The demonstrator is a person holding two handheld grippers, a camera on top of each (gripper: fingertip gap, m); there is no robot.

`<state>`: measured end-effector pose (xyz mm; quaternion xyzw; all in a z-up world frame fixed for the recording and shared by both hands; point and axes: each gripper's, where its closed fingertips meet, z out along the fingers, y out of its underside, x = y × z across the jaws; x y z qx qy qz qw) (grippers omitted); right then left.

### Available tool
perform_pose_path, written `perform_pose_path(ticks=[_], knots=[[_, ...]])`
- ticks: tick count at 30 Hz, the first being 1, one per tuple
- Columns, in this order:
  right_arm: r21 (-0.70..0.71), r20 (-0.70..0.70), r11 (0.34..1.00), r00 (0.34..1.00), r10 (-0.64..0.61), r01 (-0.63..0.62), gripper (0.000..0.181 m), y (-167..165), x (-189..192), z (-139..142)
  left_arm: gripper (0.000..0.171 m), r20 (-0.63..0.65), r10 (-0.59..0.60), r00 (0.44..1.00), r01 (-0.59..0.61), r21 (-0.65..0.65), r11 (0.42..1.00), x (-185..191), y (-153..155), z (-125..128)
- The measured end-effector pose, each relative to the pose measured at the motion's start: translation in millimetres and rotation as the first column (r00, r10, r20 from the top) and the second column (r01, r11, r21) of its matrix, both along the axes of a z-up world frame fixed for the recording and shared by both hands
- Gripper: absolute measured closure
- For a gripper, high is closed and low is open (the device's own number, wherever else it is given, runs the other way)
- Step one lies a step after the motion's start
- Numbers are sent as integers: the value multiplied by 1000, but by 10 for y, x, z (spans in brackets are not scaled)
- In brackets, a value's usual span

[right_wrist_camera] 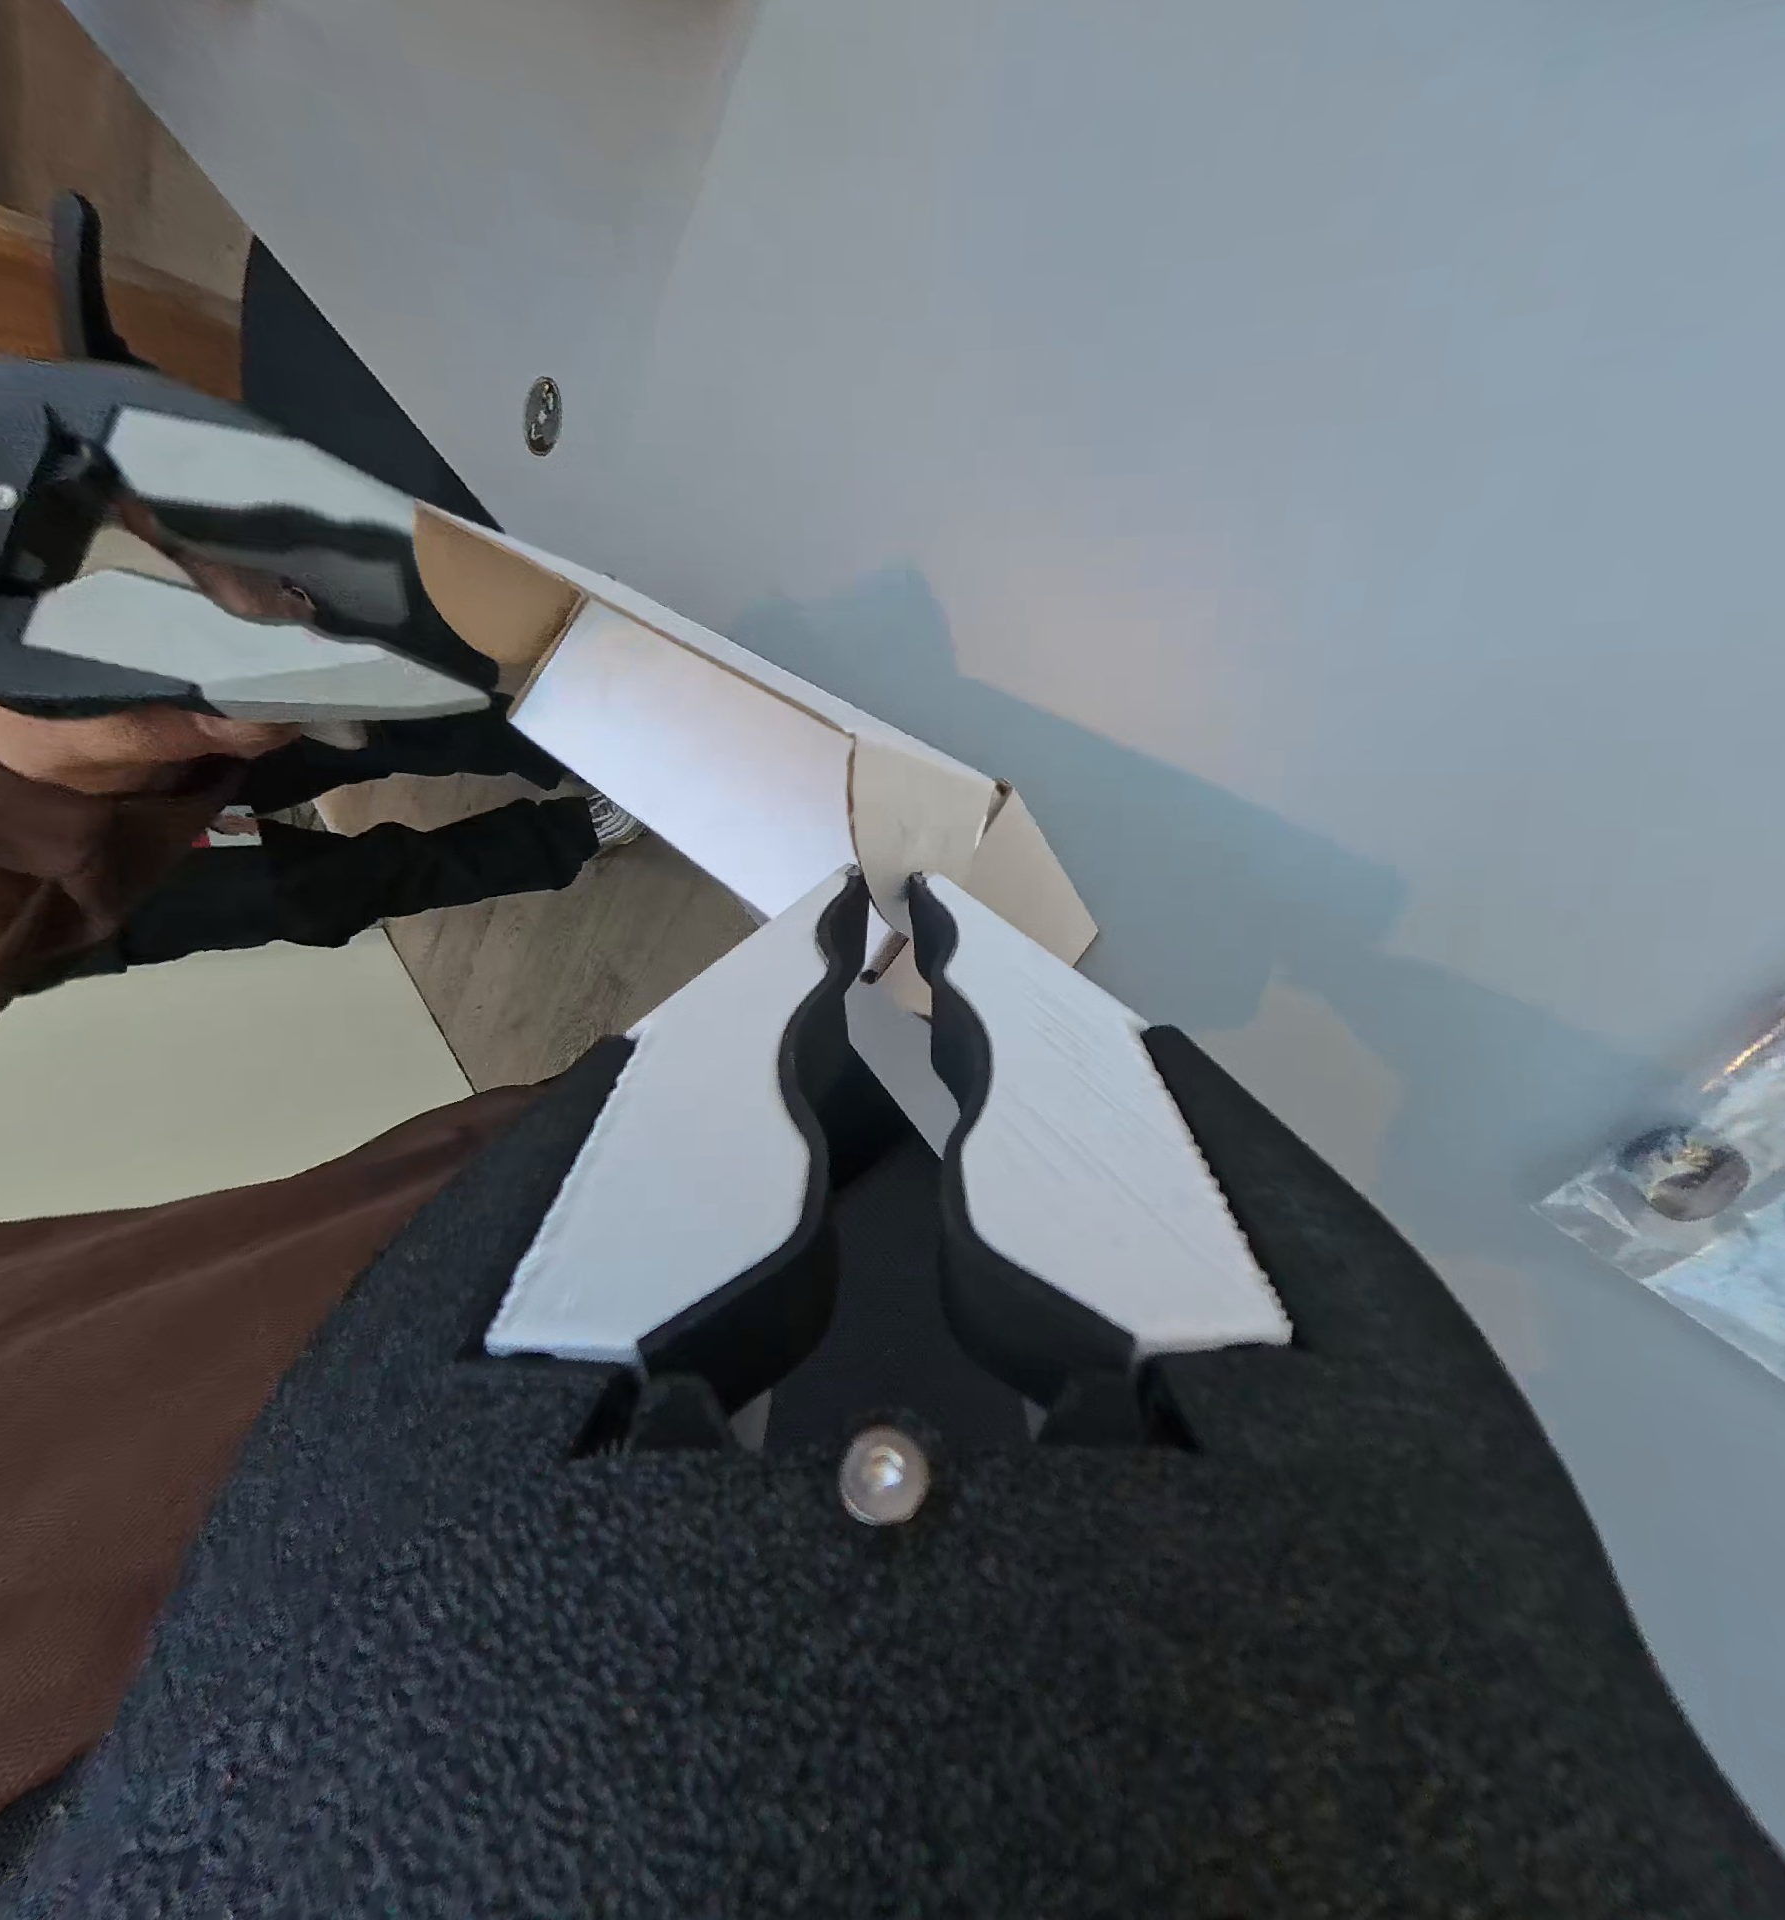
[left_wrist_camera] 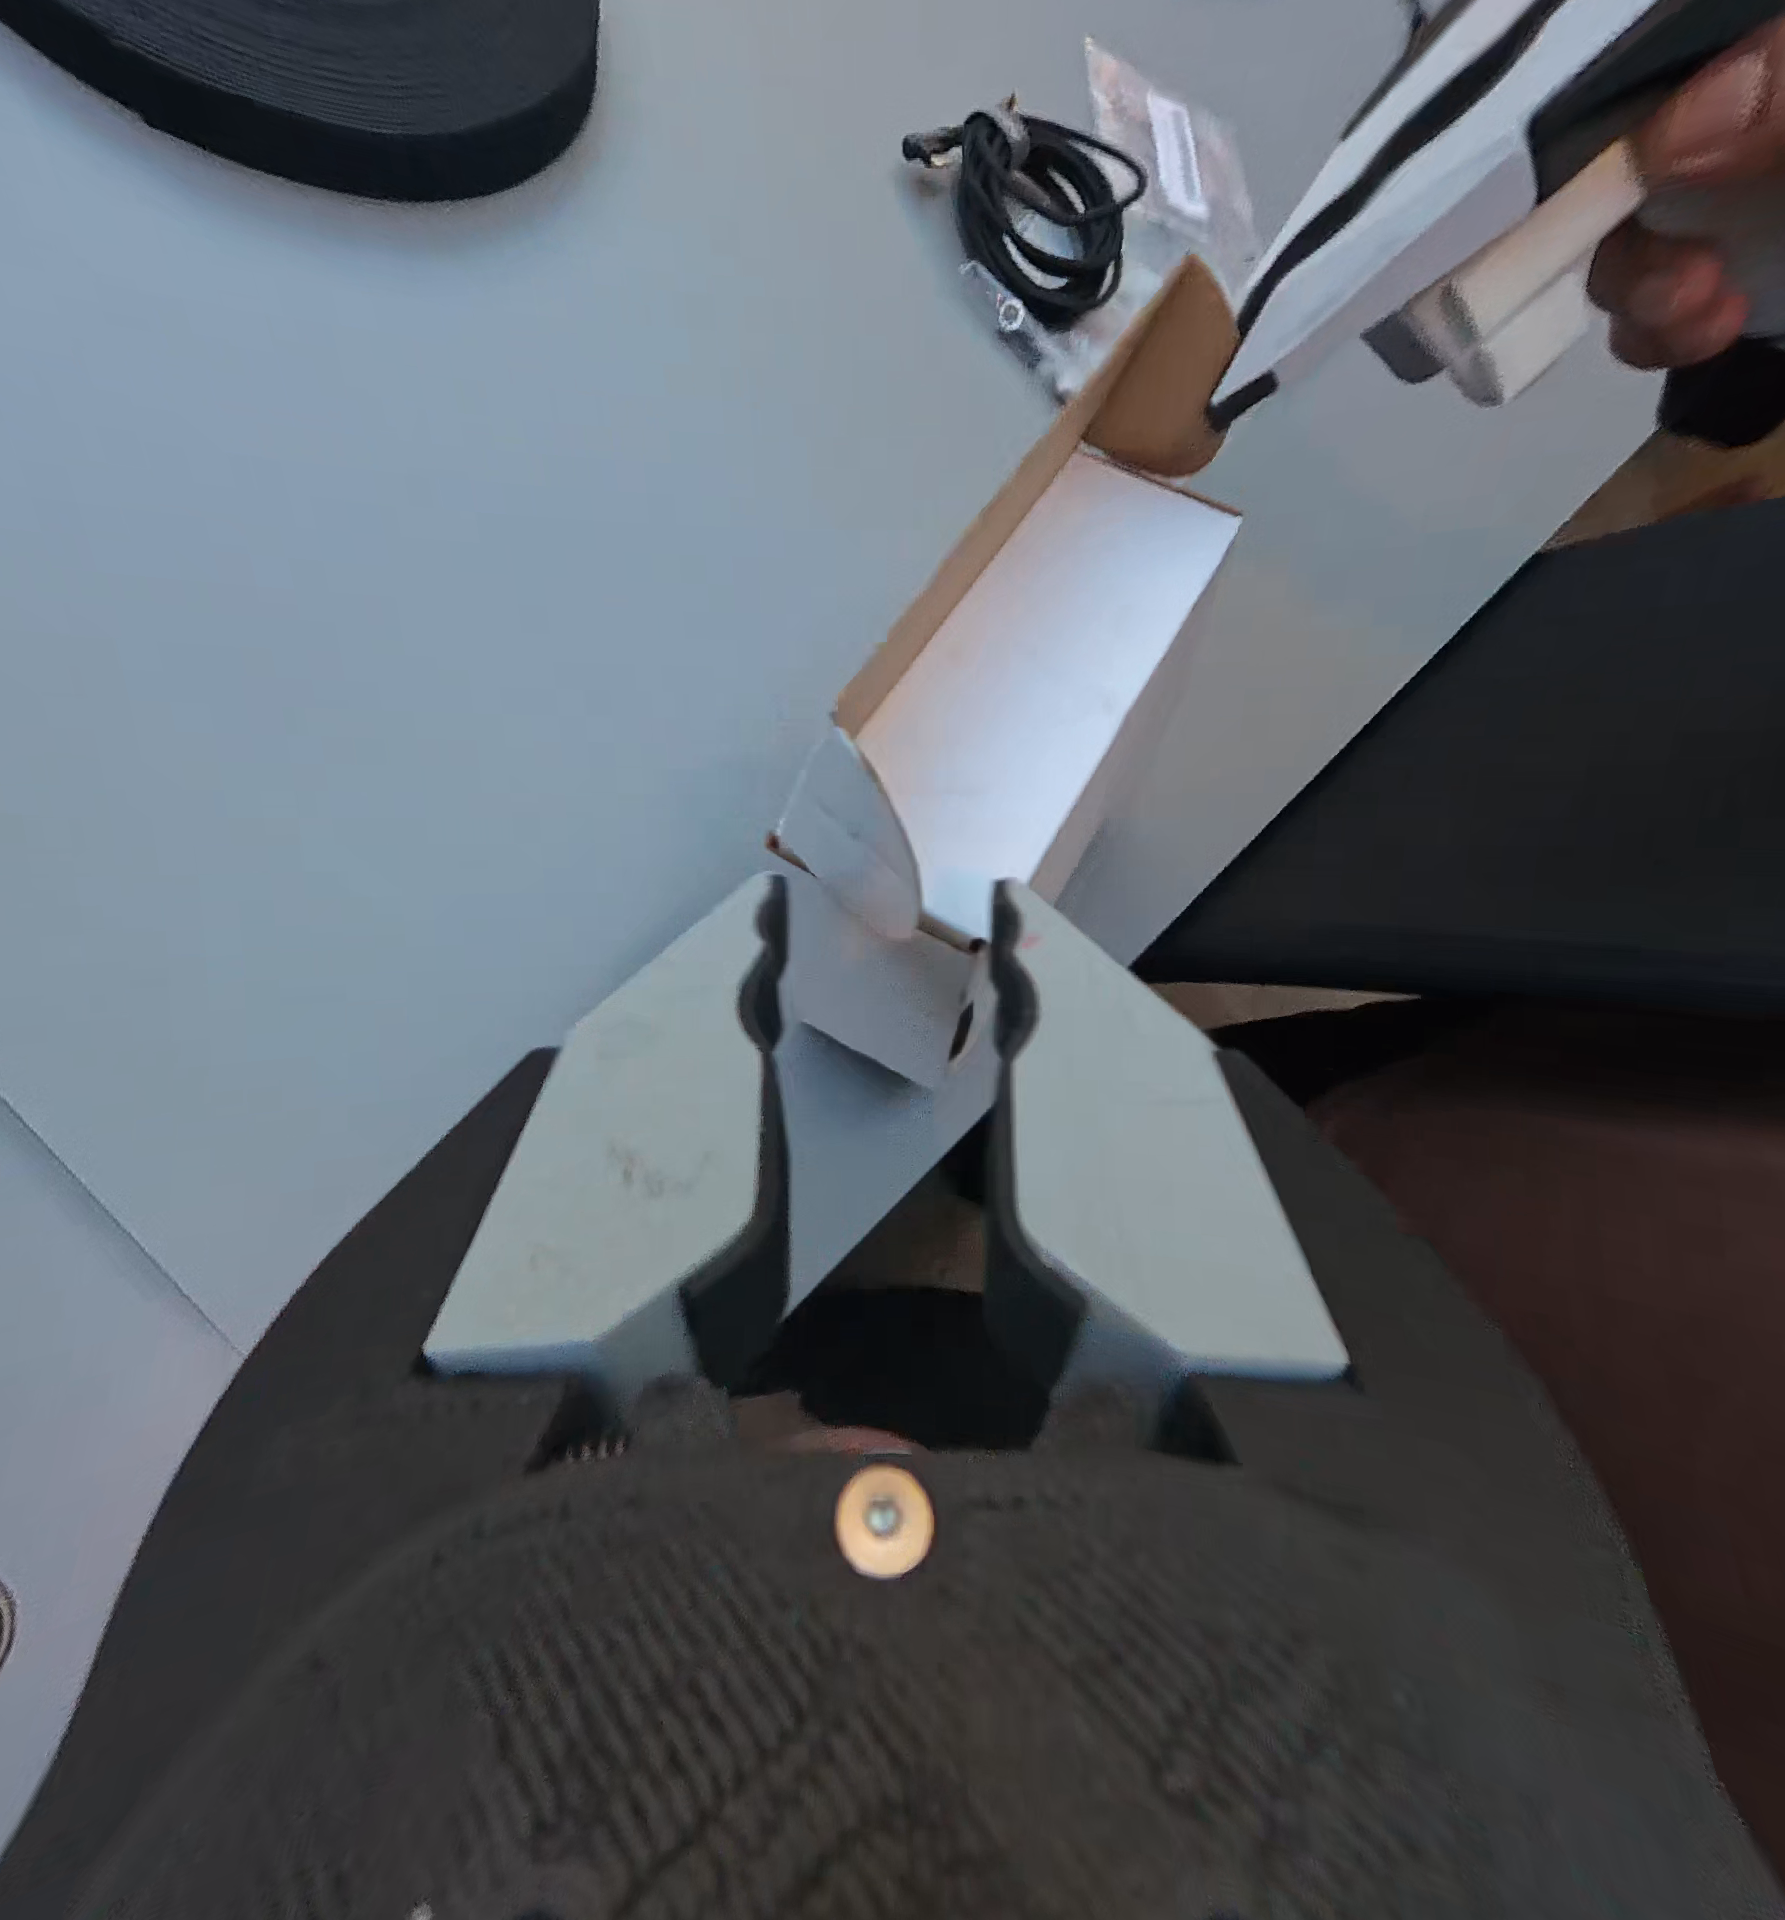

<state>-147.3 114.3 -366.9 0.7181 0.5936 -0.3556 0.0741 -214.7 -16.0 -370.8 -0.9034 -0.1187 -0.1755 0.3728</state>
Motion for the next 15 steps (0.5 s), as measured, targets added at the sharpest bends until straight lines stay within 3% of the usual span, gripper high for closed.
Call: perform_pose_path(ticks=[2,3,4,6,8,11,15], knots=[[34,-24,999,999,23,-23,175,8,7,-1,110,87,10,996,-15,59,998,-79,9,69],[45,-32,998,999,36,-34,175,2,13,-6,84,122,11,993,-18,57,998,-97,12,56],[46,-43,998,998,45,-43,175,-15,15,-5,71,132,-17,991,14,29,999,-69,0,-5],[38,-77,997,995,68,-65,175,-73,15,12,64,50,-113,992,113,12,994,15,24,-147],[45,-94,995,991,97,-93,175,-121,31,4,67,-11,-208,978,208,30,978,144,125,-262],[23,-75,997,995,69,-67,173,-124,36,-2,105,-57,-287,956,290,69,954,297,276,-345],[-22,-7,1000,1000,11,-11,173,-52,57,9,107,-116,-262,958,275,118,954,328,370,-335]])
